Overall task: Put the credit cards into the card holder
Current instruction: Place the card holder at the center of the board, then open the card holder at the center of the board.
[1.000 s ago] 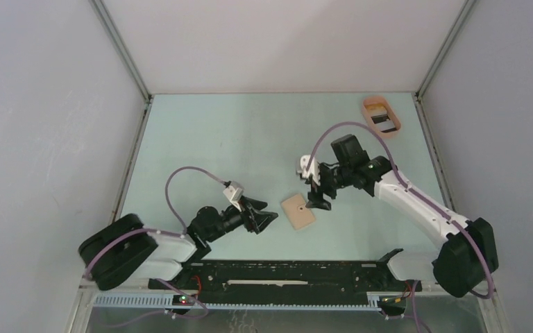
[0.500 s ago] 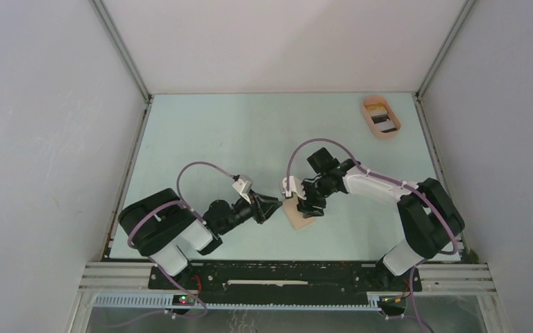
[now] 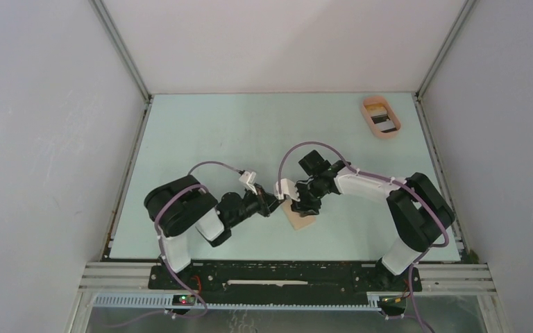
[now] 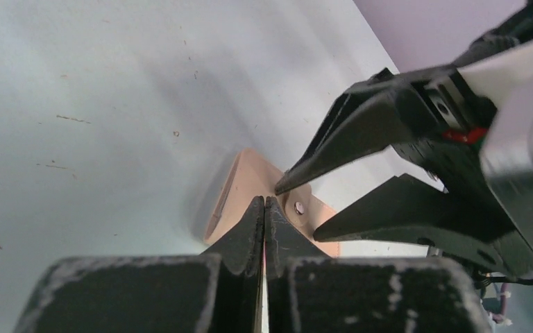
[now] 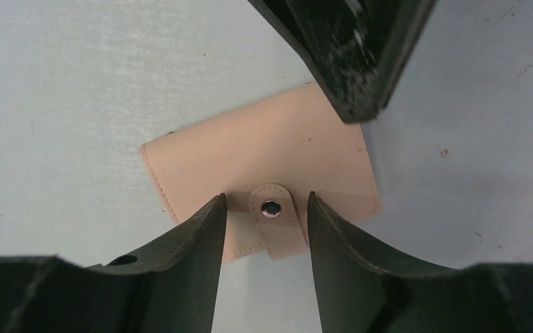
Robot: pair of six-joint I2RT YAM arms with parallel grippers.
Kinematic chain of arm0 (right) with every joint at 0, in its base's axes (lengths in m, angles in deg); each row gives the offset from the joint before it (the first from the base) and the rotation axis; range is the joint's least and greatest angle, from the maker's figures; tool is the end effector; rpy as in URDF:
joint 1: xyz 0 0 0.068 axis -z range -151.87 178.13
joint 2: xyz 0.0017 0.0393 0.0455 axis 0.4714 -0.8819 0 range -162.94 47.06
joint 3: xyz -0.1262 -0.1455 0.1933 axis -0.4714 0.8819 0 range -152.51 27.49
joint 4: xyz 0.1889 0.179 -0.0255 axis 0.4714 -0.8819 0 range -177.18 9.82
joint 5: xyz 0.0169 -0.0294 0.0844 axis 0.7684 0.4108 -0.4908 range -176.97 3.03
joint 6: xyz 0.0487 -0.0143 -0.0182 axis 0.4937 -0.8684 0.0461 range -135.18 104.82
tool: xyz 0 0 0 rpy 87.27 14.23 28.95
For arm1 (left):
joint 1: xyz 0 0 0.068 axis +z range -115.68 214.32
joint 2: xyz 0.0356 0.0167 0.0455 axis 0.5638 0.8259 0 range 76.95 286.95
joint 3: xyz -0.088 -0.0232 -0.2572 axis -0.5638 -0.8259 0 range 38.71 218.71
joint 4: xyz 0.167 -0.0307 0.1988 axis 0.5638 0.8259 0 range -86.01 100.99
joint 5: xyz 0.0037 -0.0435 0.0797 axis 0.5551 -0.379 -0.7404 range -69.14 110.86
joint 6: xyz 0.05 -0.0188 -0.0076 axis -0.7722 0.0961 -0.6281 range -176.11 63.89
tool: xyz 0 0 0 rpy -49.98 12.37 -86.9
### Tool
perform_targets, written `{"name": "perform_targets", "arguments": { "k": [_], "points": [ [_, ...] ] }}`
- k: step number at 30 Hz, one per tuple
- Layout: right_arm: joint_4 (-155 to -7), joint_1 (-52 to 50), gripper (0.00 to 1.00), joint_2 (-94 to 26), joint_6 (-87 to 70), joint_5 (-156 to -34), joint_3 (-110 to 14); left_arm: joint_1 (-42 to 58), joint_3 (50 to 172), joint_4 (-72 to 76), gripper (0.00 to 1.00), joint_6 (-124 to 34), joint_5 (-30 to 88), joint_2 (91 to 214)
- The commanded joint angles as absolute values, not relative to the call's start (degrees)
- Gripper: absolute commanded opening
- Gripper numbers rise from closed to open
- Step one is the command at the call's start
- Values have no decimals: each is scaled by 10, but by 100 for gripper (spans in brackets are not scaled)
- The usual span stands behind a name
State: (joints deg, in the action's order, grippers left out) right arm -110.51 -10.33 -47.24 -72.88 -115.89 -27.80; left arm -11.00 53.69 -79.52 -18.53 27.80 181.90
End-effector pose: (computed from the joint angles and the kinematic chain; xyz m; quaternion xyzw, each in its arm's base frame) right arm 0.2283 0.2032 0.1708 -0.7387 0.6032 0.2132 0.2122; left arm 0.1776 -0.1857 0.1113 0.0905 0.7400 -0.4741 0.4685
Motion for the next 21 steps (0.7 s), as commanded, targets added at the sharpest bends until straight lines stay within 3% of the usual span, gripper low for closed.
{"name": "perform_targets", "arguments": {
  "k": [1,20,21],
  "points": [
    [-1100,-127,53,-490,-744,-1131,-296,-105,582,-761,1,-135,296,1842],
    [-1112,-109,10,-460,-726,-1132,-302,-105,666,-494,0,-106,292,1840],
    [-1113,-104,2,-455,-723,-1140,-303,-105,669,-488,0,-107,290,1840]
  ]
}}
